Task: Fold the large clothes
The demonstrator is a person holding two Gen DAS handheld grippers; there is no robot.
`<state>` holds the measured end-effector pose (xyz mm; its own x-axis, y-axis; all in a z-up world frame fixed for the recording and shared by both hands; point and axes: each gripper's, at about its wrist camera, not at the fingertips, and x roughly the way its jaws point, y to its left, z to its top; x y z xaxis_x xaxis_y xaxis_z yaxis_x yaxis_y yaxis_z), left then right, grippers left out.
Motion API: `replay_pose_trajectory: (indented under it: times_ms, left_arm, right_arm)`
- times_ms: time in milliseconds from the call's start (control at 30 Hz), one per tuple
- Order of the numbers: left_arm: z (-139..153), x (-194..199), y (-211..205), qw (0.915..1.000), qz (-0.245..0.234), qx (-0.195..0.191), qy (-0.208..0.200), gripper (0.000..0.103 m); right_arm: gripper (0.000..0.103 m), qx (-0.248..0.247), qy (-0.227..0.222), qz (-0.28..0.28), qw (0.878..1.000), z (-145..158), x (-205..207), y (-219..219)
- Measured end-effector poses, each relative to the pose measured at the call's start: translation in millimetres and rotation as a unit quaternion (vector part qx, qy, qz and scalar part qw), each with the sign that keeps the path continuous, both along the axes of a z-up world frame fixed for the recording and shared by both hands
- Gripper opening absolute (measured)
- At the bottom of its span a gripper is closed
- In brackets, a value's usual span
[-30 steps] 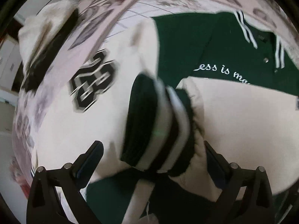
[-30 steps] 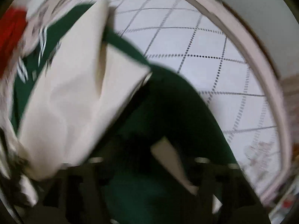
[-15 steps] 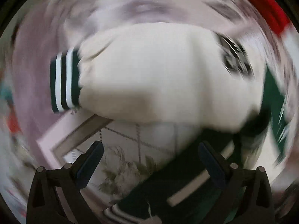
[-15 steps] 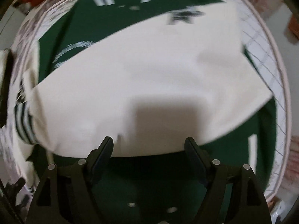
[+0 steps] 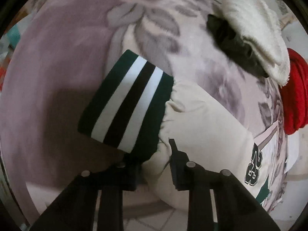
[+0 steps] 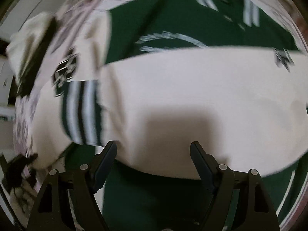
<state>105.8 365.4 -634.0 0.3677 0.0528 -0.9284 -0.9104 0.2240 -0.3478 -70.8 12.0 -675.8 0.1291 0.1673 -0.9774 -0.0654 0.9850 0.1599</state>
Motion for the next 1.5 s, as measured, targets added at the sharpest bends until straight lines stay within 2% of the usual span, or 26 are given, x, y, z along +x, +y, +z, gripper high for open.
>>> replay_pose_trajectory:
  times_ms: [33, 67, 100, 167, 267, 333, 367, 400, 500, 567, 600, 667, 700, 733, 767, 833, 867, 900, 967, 1067, 1133, 1200, 1267, 1333, 1400, 1500]
  left_arm:
    - [1.6, 2.5, 7.7, 1.0000, -0.006, 0.005, -0.003, 0.020]
    - [2.3, 4.1, 8.7, 0.9998, -0.013, 0.012, -0.004, 0.019]
    - [6.1, 8.3, 13.2, 0.9994, -0.026, 0.022, -0.003, 0.018]
    - [12.9, 20.1, 20.0, 0.9978, -0.051, 0.043, -0.002, 0.017]
    - [15.6, 33.2, 32.9, 0.9949, -0.078, 0.064, 0.001, 0.016]
    - [17.8, 47.2, 32.9, 0.9941, -0.085, 0.068, -0.003, 0.016]
    - [19.4, 54.0, 35.2, 0.9936, -0.088, 0.070, -0.006, 0.016]
    - [23.3, 55.4, 37.2, 0.9931, -0.093, 0.071, -0.009, 0.015]
    - [36.5, 59.9, 38.6, 0.9907, -0.106, 0.084, -0.016, 0.015]
    - [44.8, 66.6, 39.1, 0.9890, -0.112, 0.094, -0.021, 0.015]
    - [50.0, 69.5, 38.8, 0.9880, -0.116, 0.099, -0.023, 0.015]
    - [60.0, 77.4, 38.2, 0.9857, -0.124, 0.112, -0.026, 0.015]
    - [67.3, 81.1, 36.7, 0.9835, -0.130, 0.122, -0.028, 0.015]
    - [74.1, 85.3, 34.9, 0.9810, -0.137, 0.134, -0.030, 0.015]
    - [82.6, 89.6, 32.5, 0.9780, -0.145, 0.147, -0.032, 0.015]
    - [101.1, 98.4, 24.5, 0.9701, -0.162, 0.178, -0.031, 0.015]
    - [111.0, 102.6, 19.0, 0.9651, -0.172, 0.195, -0.030, 0.015]
    - [121.9, 108.1, 11.9, 0.9588, -0.185, 0.213, -0.030, 0.015]
    - [140.7, 117.7, -3.3, 0.9473, -0.208, 0.241, -0.031, 0.014]
    - [167.1, 133.4, -35.7, 0.9257, -0.253, 0.280, -0.029, 0.014]
    - [181.5, 144.4, -66.4, 0.9047, -0.291, 0.310, -0.025, 0.014]
    - [191.6, 156.3, -105.2, 0.8815, -0.336, 0.331, -0.025, 0.014]
    - [194.3, 166.3, -142.1, 0.8644, -0.374, 0.334, -0.029, 0.014]
    - [194.3, 176.4, -179.6, 0.8520, -0.408, 0.326, -0.038, 0.014]
    - [193.7, 188.7, -228.1, 0.8378, -0.446, 0.310, -0.052, 0.013]
    - [190.4, 206.2, -308.2, 0.8119, -0.503, 0.287, -0.077, 0.013]
  right_arm:
    - [0.081, -0.004, -0.005, 0.021, 1.000, 1.1, -13.8, 16.2]
    - [0.081, -0.009, -0.008, 0.035, 0.999, 3.6, -8.3, 34.0]
    - [0.081, -0.006, -0.010, 0.049, 0.999, 2.3, 6.3, 32.0]
    - [0.081, -0.017, -0.017, 0.080, 0.997, 2.3, -12.6, 61.9]
    - [0.079, -0.048, 0.016, 0.109, 0.993, -16.5, -31.1, 91.2]
    - [0.047, -0.045, 0.004, 0.100, 0.994, -17.6, -38.2, 91.0]
    - [0.037, -0.042, -0.006, 0.094, 0.995, -13.9, -46.9, 94.6]
    - [0.030, -0.050, -0.024, 0.086, 0.995, -7.0, -56.1, 98.6]
    - [0.024, -0.073, -0.090, 0.064, 0.991, 23.6, -49.1, 117.8]
    - [0.023, -0.084, -0.110, 0.064, 0.988, 32.8, -86.5, 110.8]
    - [0.023, -0.087, -0.109, 0.063, 0.988, 27.9, -90.4, 123.0]
    - [0.025, -0.099, -0.074, 0.059, 0.991, 9.1, -79.0, 150.2]
    - [0.032, -0.100, -0.058, 0.048, 0.992, 5.5, -73.4, 158.5]
    - [0.034, -0.091, -0.048, 0.031, 0.994, 4.7, -83.7, 155.8]
    - [0.039, -0.084, -0.040, 0.023, 0.995, 18.1, -65.8, 148.3]
    - [0.061, -0.079, -0.026, 0.006, 0.997, 40.1, -70.7, 131.7]
    - [0.086, -0.084, -0.023, -0.006, 0.996, 49.2, -71.4, 124.7]
    - [0.095, -0.085, -0.022, -0.020, 0.996, 56.3, -85.4, 117.9]
    - [0.095, -0.080, -0.025, -0.044, 0.996, 76.9, -115.1, 101.9]
    - [0.097, -0.120, -0.037, -0.064, 0.990, 95.8, -158.1, 82.2]
    - [0.097, -0.120, -0.025, -0.077, 0.989, 95.7, -143.0, 46.6]
    - [0.097, -0.114, -0.009, -0.092, 0.989, 92.2, -137.2, 34.4]
    - [0.097, -0.117, -0.016, -0.097, 0.988, 96.4, -150.2, 25.8]
    - [0.097, -0.114, -0.027, -0.105, 0.988, 106.1, -167.0, 13.3]
    - [0.097, -0.098, -0.035, -0.121, 0.987, 115.8, -190.9, -17.5]
    - [0.097, -0.090, -0.035, -0.146, 0.985, 124.5, -229.0, -52.7]
